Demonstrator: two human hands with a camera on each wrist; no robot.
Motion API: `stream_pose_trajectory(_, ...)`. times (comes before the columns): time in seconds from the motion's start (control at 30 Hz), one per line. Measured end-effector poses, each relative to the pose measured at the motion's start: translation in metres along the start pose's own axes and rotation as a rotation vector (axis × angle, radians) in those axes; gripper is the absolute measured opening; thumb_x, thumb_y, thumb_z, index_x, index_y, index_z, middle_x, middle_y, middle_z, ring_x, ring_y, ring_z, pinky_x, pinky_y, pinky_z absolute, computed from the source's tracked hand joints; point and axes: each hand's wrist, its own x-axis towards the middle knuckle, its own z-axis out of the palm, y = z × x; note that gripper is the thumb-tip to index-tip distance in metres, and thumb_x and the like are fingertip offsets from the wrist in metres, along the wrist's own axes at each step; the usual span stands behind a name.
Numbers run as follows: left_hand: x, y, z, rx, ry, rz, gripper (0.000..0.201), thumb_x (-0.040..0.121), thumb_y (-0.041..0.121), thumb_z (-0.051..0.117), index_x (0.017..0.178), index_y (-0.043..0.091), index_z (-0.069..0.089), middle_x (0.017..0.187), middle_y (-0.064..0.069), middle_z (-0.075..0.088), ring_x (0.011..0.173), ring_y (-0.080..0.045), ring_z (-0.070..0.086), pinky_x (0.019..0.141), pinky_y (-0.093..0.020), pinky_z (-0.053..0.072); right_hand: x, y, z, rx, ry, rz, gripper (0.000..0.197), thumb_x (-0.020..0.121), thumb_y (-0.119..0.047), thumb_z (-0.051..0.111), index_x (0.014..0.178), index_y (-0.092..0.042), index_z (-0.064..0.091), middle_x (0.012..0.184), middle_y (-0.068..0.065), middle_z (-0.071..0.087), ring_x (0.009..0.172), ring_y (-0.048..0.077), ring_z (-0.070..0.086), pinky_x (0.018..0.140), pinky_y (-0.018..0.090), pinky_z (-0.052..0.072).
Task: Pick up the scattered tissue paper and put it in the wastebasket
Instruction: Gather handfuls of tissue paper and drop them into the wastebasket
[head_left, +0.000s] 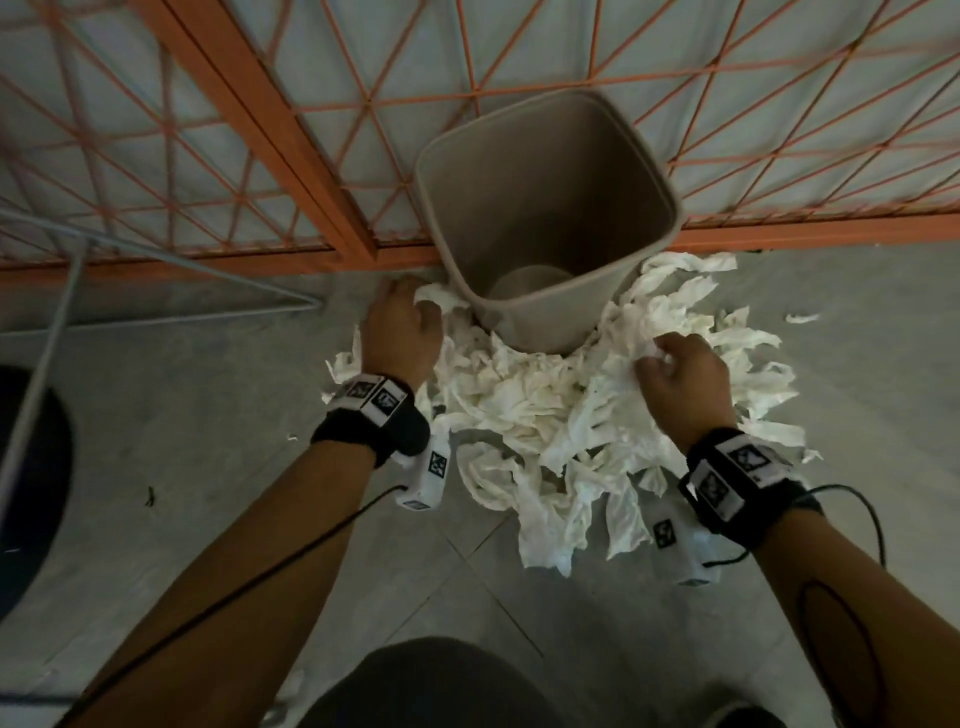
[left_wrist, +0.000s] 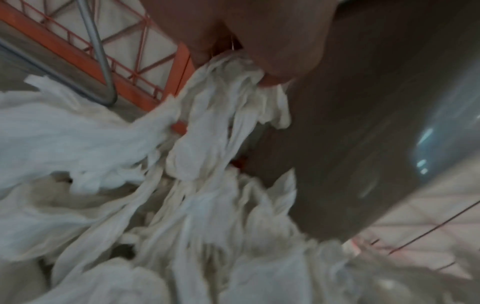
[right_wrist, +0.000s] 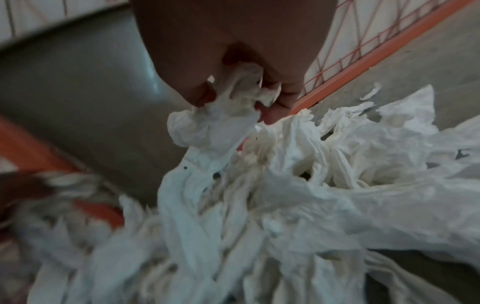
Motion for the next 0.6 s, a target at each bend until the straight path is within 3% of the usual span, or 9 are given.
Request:
stream_pose_trajectory(0.1, -0.02, 0.013, -0.028, -0.151, 0.228, 0.089, 0.031, 0.088, 0.017, 0.043, 0.108, -0.002, 0.059, 0.109, -0.022, 0.058, 0.096, -0.032, 0.056, 0.085, -0.037, 0.044, 0.0, -0.006, -0.015, 0.22, 0.129, 0.111, 0.01, 0.084, -0.01, 0.055, 0.09, -0.009, 0.062, 0.105, 0.019, 0.059, 0.084, 0.023, 0.049, 0.071, 0.023, 0.034)
stream_pose_trajectory(0.17, -0.042, 0.027, -0.034, -0.151, 0.215, 0.12, 0.029, 0.091, 0.029, 0.048, 0.095, 0.001, 0.058, 0.104, -0.018, 0.057, 0.091, -0.028, 0.055, 0.078, -0.035, 0.045, 0.002, -0.007, -0.022, 0.268, 0.181, 0.144, 0.019, 0.081, -0.001, 0.049, 0.088, -0.015, 0.06, 0.107, 0.014, 0.057, 0.086, 0.02, 0.049, 0.07, 0.018, 0.032)
stream_pose_trajectory(0.27, -0.079, 0.042, -0.013, -0.059, -0.013, 0.163, 0.034, 0.088, 0.042, 0.062, 0.092, 0.009, 0.059, 0.117, -0.006, 0.052, 0.086, -0.014, 0.055, 0.069, -0.025, 0.041, -0.001, -0.004, -0.027, 0.343, 0.157, 0.121, 0.03, 0.076, 0.004, 0.041, 0.081, -0.02, 0.059, 0.1, 0.005, 0.056, 0.082, 0.021, 0.055, 0.065, 0.02, 0.041)
stream_pose_trajectory(0.33, -0.093, 0.039, 0.015, 0.076, -0.197, 0.234, 0.043, 0.086, 0.05, 0.062, 0.102, 0.01, 0.059, 0.13, 0.0, 0.049, 0.088, -0.017, 0.062, 0.063, -0.03, 0.05, -0.009, -0.006, -0.025, 0.398, 0.062, 0.135, 0.024, 0.081, -0.005, 0.047, 0.085, -0.021, 0.064, 0.093, 0.001, 0.058, 0.062, 0.011, 0.053, 0.05, 0.014, 0.041)
stream_pose_trajectory(0.37, -0.096, 0.037, 0.028, 0.152, -0.297, 0.24, 0.048, 0.086, 0.051, 0.061, 0.111, 0.01, 0.057, 0.135, 0.0, 0.048, 0.094, -0.022, 0.065, 0.066, -0.035, 0.054, -0.014, -0.007, -0.023, 0.374, 0.008, 0.14, 0.019, 0.084, -0.013, 0.052, 0.093, -0.023, 0.065, 0.088, 0.001, 0.059, 0.058, 0.007, 0.052, 0.051, 0.016, 0.042)
stream_pose_trajectory(0.4, -0.096, 0.036, 0.037, 0.222, -0.383, 0.216, 0.052, 0.087, 0.049, 0.059, 0.12, 0.01, 0.053, 0.136, -0.002, 0.05, 0.102, -0.025, 0.064, 0.072, -0.038, 0.054, -0.017, -0.008, -0.018, 0.311, -0.059, 0.137, 0.019, 0.085, -0.024, 0.056, 0.102, -0.026, 0.064, 0.086, -0.001, 0.06, 0.062, 0.007, 0.054, 0.056, 0.02, 0.044)
stream_pose_trajectory(0.47, -0.094, 0.039, 0.043, 0.292, -0.457, 0.155, 0.048, 0.09, 0.041, 0.056, 0.129, 0.013, 0.048, 0.129, -0.009, 0.057, 0.114, -0.03, 0.058, 0.082, -0.042, 0.051, -0.023, -0.006, -0.004, 0.062, -0.218, 0.066, 0.04, 0.084, -0.046, 0.061, 0.122, -0.037, 0.054, 0.092, -0.004, 0.062, 0.079, 0.014, 0.061, 0.072, 0.03, 0.051)
stream_pose_trajectory(0.53, -0.092, 0.043, 0.037, 0.198, -0.421, 0.147, 0.042, 0.088, 0.033, 0.057, 0.127, 0.018, 0.048, 0.121, -0.009, 0.061, 0.114, -0.031, 0.054, 0.083, -0.042, 0.048, -0.027, -0.004, 0.013, -0.182, -0.369, -0.006, 0.059, 0.081, -0.06, 0.059, 0.134, -0.046, 0.038, 0.106, -0.003, 0.063, 0.095, 0.018, 0.062, 0.083, 0.039, 0.054)
stream_pose_trajectory(0.6, -0.092, 0.044, 0.022, 0.058, -0.359, 0.211, 0.042, 0.086, 0.029, 0.055, 0.127, 0.022, 0.051, 0.121, -0.006, 0.06, 0.111, -0.029, 0.051, 0.083, -0.041, 0.048, -0.03, -0.003, 0.028, -0.329, -0.468, -0.026, 0.063, 0.081, -0.062, 0.056, 0.138, -0.049, 0.032, 0.12, -0.002, 0.059, 0.107, 0.024, 0.06, 0.088, 0.042, 0.052)
